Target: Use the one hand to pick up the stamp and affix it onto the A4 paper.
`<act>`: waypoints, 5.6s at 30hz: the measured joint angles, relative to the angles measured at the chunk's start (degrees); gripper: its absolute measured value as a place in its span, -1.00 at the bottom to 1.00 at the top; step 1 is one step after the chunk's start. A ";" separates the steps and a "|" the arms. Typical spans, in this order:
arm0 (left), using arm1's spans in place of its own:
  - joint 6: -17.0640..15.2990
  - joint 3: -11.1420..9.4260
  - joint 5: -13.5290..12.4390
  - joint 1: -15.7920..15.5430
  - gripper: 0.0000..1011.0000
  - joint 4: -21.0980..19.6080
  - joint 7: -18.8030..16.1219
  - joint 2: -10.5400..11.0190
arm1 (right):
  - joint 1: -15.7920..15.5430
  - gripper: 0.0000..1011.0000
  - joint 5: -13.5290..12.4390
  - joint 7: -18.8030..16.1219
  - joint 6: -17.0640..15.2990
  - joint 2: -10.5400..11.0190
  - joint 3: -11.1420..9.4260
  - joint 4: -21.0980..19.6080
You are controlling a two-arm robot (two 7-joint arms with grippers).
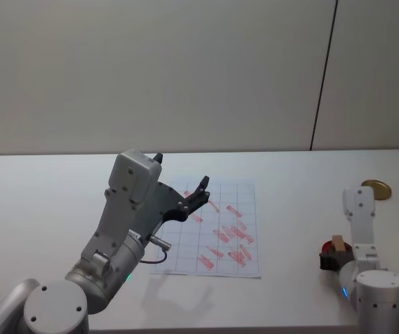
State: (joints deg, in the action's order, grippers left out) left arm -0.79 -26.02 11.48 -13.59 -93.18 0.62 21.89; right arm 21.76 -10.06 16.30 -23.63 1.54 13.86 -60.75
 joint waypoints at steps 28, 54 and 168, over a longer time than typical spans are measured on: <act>0.00 0.00 0.00 0.00 0.96 0.00 0.00 0.00 | 0.44 -0.56 -1.65 0.30 0.05 -0.41 -1.67 -0.76; 0.00 0.00 0.00 0.00 0.96 0.00 0.00 0.00 | -1.64 -0.56 4.30 -7.90 4.16 -0.40 0.14 -14.96; 0.00 0.00 0.00 0.00 0.96 0.00 0.00 0.00 | 32.79 -0.56 6.74 -13.97 18.74 -14.95 -4.22 56.08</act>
State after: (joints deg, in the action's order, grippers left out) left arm -0.80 -26.02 11.48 -13.59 -93.18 0.63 21.89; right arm 54.55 -3.32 2.33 -4.89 -13.42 9.64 -4.67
